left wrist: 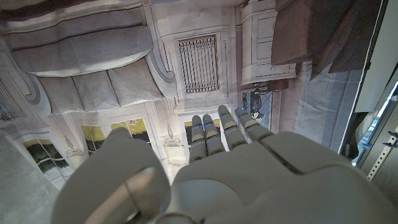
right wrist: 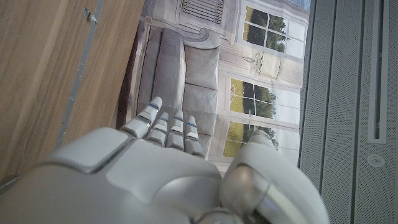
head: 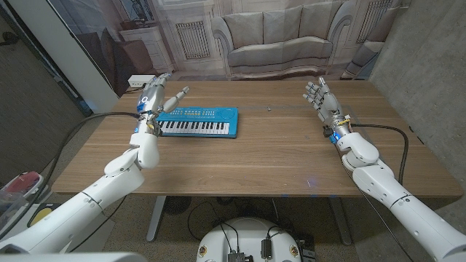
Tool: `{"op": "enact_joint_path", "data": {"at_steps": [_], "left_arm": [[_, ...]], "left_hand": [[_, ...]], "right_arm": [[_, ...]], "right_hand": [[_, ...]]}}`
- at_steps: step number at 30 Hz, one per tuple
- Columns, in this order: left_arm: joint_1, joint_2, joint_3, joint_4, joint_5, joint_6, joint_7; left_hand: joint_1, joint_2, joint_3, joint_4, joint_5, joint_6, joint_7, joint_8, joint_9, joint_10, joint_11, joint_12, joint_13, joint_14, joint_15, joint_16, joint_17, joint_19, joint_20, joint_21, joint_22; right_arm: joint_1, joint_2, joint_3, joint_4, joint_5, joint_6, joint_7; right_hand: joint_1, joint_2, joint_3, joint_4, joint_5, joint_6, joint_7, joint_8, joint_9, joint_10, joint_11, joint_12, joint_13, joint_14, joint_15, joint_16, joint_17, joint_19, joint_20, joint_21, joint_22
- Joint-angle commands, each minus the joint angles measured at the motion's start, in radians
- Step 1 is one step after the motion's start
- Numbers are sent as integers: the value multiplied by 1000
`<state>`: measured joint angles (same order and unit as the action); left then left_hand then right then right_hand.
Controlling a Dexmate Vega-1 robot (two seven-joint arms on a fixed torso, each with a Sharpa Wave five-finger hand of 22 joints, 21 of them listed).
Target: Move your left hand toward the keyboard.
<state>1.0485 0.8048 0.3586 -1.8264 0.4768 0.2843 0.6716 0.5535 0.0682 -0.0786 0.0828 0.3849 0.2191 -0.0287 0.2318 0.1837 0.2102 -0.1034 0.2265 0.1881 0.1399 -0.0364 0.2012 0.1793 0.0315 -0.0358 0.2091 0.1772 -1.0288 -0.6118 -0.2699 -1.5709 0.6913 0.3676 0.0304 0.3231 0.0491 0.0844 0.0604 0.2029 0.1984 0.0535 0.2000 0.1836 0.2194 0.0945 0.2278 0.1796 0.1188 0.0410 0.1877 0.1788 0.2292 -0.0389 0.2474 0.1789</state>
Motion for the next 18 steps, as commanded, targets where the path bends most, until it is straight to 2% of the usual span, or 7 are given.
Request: {"op": "enact_joint_path", "data": {"at_steps": [1, 18], "left_arm": [[-29, 26, 47, -34, 65, 125, -40], [-39, 51, 81, -83, 101, 233, -100]], "left_hand": [[8, 3, -5, -7, 6, 12, 0, -2, 5, 13, -2, -3, 3, 8, -35, -2, 2, 12, -44, 1, 3], [15, 7, -8, -9, 11, 23, -5, -4, 5, 20, -13, -5, 3, 16, -43, -3, 2, 21, -44, 2, 3]], "right_arm": [[-19, -7, 14, -19, 5, 6, -10], [-21, -3, 16, -6, 17, 19, 13]], "right_hand": [[1, 6, -1, -2, -6, 9, -2, -3, 4, 11, 1, -1, 5, 9, -4, 0, 3, 13, -19, -3, 6], [0, 7, -3, -4, -6, 11, -3, -3, 4, 22, -2, 1, 5, 27, -4, 6, 3, 22, -18, -4, 6]]}}
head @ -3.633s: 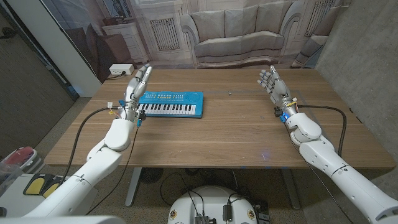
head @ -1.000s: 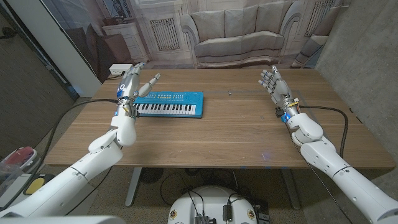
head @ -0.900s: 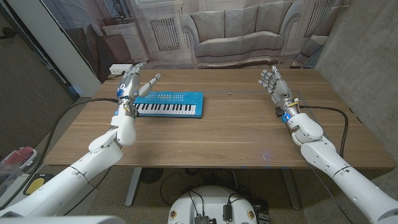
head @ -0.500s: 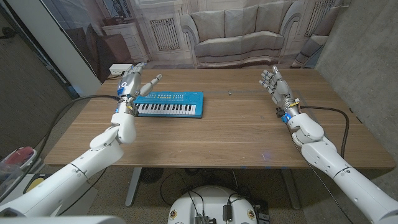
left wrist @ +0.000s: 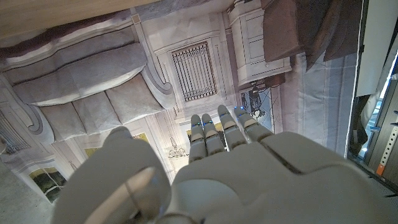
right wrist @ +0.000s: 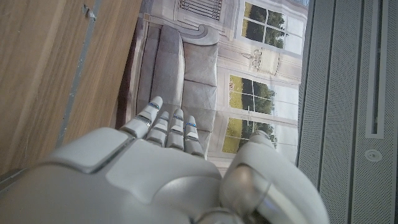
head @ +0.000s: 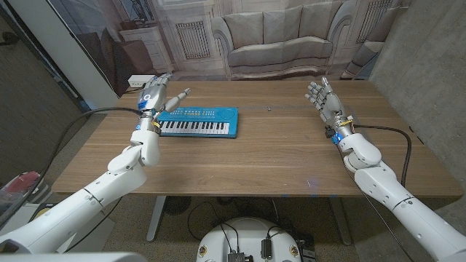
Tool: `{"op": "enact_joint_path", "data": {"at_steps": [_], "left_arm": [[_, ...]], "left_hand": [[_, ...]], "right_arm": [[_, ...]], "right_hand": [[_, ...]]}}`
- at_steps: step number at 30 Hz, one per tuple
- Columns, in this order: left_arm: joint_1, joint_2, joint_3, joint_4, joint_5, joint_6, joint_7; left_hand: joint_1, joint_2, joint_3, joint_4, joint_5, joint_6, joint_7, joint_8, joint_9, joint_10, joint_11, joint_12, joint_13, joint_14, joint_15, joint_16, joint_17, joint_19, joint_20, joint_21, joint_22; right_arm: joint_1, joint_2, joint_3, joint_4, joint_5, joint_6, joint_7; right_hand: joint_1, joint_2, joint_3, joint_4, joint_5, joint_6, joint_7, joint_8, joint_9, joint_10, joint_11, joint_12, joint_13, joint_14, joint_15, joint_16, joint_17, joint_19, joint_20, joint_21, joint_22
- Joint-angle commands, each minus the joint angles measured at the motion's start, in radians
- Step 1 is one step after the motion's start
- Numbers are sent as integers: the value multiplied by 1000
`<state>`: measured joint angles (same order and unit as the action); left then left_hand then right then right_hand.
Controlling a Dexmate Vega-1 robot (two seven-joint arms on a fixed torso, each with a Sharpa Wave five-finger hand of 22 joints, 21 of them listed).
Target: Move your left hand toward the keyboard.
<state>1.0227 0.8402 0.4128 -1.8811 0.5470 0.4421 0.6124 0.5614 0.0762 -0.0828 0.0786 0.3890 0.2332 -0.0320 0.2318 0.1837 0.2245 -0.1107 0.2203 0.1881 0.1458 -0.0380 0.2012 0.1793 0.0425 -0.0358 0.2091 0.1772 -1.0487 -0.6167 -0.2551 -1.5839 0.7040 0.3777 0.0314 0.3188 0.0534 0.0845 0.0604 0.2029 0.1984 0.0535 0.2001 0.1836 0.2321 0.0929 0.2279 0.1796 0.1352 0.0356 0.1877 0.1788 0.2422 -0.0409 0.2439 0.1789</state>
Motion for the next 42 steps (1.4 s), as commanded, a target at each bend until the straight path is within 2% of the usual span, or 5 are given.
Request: {"op": "enact_joint_path", "data": {"at_steps": [1, 25, 31, 42], "left_arm": [[-14, 15, 28, -30, 29, 78, -44], [-60, 38, 76, -55, 44, 179, -161], [-66, 33, 78, -46, 22, 175, -170], [-120, 23, 123, -17, 12, 199, -237]], "left_hand": [[7, -1, -4, -5, 7, 9, -1, -4, 5, 7, -6, 1, 3, 11, -42, -3, 2, 11, -44, 3, 3], [11, 1, -8, -4, 11, 16, -3, -8, 5, 6, -1, -5, 3, 9, -43, -7, 2, 13, -36, 1, 3], [11, 1, -10, -4, 12, 16, -3, -9, 5, 7, -3, -6, 3, 9, -43, -8, 3, 13, -35, 0, 3], [12, 2, -13, -3, 14, 14, -3, -13, 5, 4, -3, -9, 3, 10, -41, -9, 3, 10, -33, -2, 3]], "right_arm": [[-1, 3, 1, 7, 8, 6, 12], [17, 18, -8, 40, 8, 23, 32], [10, 18, -5, 32, 8, 25, 23], [6, 20, -5, 31, 11, 24, 21]], "right_hand": [[4, 3, -3, -4, -6, 11, -2, -3, 4, 10, 2, 1, 5, 11, 1, 6, 3, 10, -16, -1, 6], [2, 4, -6, -5, -6, 12, -2, -3, 4, 16, -3, 0, 5, 15, 0, 4, 4, 16, -14, -4, 6], [2, 4, -6, -6, -6, 13, -3, -3, 4, 19, -2, 0, 5, 17, -5, 4, 3, 19, -19, -5, 6], [2, 4, -7, -6, -6, 14, -3, -4, 4, 18, -2, -2, 5, 15, -4, 2, 3, 17, -18, -8, 6]]}}
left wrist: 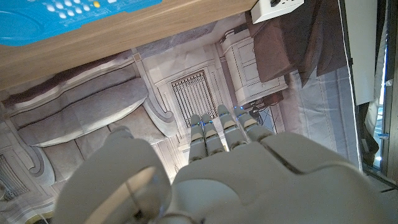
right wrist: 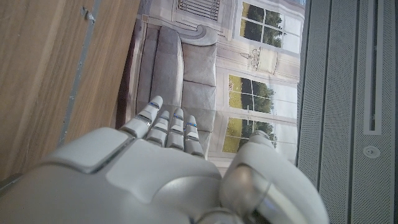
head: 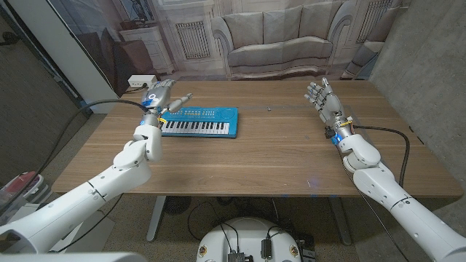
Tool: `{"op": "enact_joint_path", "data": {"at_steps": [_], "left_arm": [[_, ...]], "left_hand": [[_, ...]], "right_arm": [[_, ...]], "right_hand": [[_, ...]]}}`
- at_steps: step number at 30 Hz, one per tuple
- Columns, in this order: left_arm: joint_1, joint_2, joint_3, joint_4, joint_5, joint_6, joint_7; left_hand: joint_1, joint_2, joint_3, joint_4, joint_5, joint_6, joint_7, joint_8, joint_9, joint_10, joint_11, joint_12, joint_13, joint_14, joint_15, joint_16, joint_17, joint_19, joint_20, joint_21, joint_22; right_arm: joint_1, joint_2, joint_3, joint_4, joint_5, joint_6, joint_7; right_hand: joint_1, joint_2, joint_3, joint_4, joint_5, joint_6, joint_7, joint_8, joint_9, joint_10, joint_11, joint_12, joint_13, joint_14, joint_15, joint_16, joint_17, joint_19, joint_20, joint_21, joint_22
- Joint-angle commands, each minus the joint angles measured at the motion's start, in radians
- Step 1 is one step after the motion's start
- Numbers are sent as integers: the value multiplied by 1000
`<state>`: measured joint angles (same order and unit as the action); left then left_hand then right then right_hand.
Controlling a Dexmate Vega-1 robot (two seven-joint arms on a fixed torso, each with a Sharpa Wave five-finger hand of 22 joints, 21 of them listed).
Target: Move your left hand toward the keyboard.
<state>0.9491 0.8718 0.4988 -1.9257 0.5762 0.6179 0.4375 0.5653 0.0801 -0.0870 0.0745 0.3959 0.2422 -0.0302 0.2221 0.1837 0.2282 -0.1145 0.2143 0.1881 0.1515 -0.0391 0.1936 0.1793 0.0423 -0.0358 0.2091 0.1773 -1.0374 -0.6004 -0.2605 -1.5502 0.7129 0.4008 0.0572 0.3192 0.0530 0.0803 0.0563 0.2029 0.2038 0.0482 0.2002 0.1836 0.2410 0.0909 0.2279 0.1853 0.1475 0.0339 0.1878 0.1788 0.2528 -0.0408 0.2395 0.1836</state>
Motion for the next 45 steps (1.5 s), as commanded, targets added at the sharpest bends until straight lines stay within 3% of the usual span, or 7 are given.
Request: {"op": "enact_joint_path", "data": {"at_steps": [1, 31, 45], "left_arm": [[-52, -9, 42, 31, -17, 26, -68], [-141, -26, 128, 124, -48, 18, -139], [-172, -60, 160, 184, -68, -8, -141]], "left_hand": [[8, -2, -10, 2, 7, 2, -4, -5, 5, -1, 2, -4, 3, 4, -39, -1, 3, 11, -33, -2, 3], [10, -1, -18, 3, 11, -9, 0, -14, 5, -15, 2, -12, 3, -8, -36, -6, 3, 1, -28, -7, 3], [13, -2, -21, 2, 12, -5, 0, -14, 5, -13, -1, -12, 3, -9, -36, -6, 3, -1, -28, -8, 3]], "right_arm": [[-5, 3, 0, -2, 2, 1, -4], [-12, 0, 7, -15, 6, -1, -8], [-16, 5, 5, -11, 3, 5, -13]], "right_hand": [[2, 5, -3, -2, -6, 8, 3, -4, 4, 9, 0, -2, 0, 2, -2, 2, 3, 6, -19, -4, 1], [1, 7, -4, -4, -6, 8, 3, -4, 4, 9, 2, -4, 0, 3, 2, 0, 4, 6, -16, -9, 2], [1, 8, -5, -5, -6, 8, 3, -5, 4, 13, 2, -4, 0, 3, 1, 0, 4, 7, -17, -11, 2]]}}
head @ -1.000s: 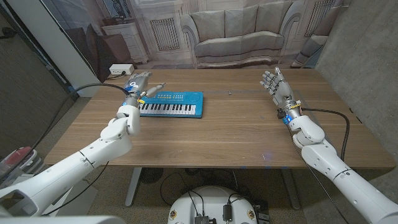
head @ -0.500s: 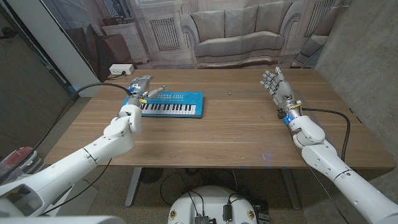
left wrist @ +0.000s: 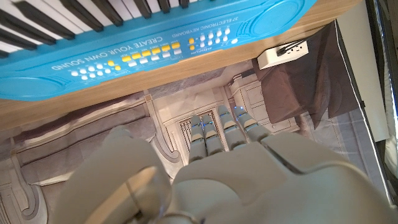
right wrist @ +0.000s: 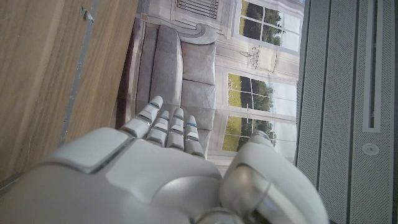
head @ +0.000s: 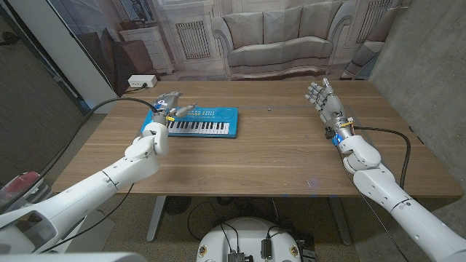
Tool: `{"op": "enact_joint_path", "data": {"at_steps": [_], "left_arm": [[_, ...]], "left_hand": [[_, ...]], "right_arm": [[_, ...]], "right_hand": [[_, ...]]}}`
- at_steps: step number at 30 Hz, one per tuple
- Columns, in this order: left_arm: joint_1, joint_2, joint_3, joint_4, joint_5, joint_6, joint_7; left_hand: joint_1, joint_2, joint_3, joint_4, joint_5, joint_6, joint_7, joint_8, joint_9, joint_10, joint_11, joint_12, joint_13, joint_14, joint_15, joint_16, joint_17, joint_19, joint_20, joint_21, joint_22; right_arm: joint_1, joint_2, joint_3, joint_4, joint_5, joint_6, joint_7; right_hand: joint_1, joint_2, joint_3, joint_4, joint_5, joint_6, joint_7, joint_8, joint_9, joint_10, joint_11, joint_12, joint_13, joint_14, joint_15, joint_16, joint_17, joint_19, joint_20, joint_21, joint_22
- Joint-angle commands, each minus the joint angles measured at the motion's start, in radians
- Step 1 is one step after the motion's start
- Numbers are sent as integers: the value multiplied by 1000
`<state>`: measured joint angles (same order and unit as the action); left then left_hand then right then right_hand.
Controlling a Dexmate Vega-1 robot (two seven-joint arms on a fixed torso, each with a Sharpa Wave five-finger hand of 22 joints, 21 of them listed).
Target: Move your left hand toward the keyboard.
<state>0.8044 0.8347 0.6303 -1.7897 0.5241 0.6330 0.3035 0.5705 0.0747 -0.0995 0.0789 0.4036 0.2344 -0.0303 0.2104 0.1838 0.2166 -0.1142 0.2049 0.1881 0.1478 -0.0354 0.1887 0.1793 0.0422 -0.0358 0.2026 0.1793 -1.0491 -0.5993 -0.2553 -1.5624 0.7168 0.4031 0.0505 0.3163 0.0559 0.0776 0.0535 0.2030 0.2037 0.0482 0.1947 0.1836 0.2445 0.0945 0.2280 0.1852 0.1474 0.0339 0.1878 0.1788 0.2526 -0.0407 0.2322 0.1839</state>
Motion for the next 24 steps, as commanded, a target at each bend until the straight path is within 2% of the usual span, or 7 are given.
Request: {"op": "enact_joint_path", "data": {"at_steps": [1, 16, 24], "left_arm": [[-29, -24, 31, 51, -17, -24, -7], [-50, -35, 51, 84, -29, -34, -11], [-59, -45, 56, 100, -35, -42, -1]], "left_hand": [[8, 3, -9, -2, 5, 3, -1, -2, 5, 0, -2, -2, 3, -5, -40, -1, 3, -2, -28, -2, 1], [13, 1, -12, -4, 6, 4, -3, -3, 5, 0, -2, -3, 3, -5, -41, -1, 3, -3, -28, -2, 1], [14, 1, -14, -5, 7, 6, -3, -3, 5, 3, -3, -2, 3, -5, -42, -1, 3, -4, -27, -2, 1]], "right_arm": [[-4, 4, 0, 1, -1, 3, -5], [9, 13, -7, 17, 1, 3, 2], [5, 3, -3, 6, 0, -7, -5]], "right_hand": [[4, 5, -3, -2, -6, 8, 3, 1, 4, 9, -2, -4, 0, 3, 1, 0, 4, 8, -17, -4, 1], [4, 6, -3, -3, -6, 8, 2, 0, 4, 9, -2, -6, 0, 3, 1, -1, 4, 9, -16, -6, 2], [4, 6, -4, -3, -6, 8, 3, 0, 4, 8, -2, -7, 0, 4, 1, -1, 4, 9, -16, -7, 2]]}}
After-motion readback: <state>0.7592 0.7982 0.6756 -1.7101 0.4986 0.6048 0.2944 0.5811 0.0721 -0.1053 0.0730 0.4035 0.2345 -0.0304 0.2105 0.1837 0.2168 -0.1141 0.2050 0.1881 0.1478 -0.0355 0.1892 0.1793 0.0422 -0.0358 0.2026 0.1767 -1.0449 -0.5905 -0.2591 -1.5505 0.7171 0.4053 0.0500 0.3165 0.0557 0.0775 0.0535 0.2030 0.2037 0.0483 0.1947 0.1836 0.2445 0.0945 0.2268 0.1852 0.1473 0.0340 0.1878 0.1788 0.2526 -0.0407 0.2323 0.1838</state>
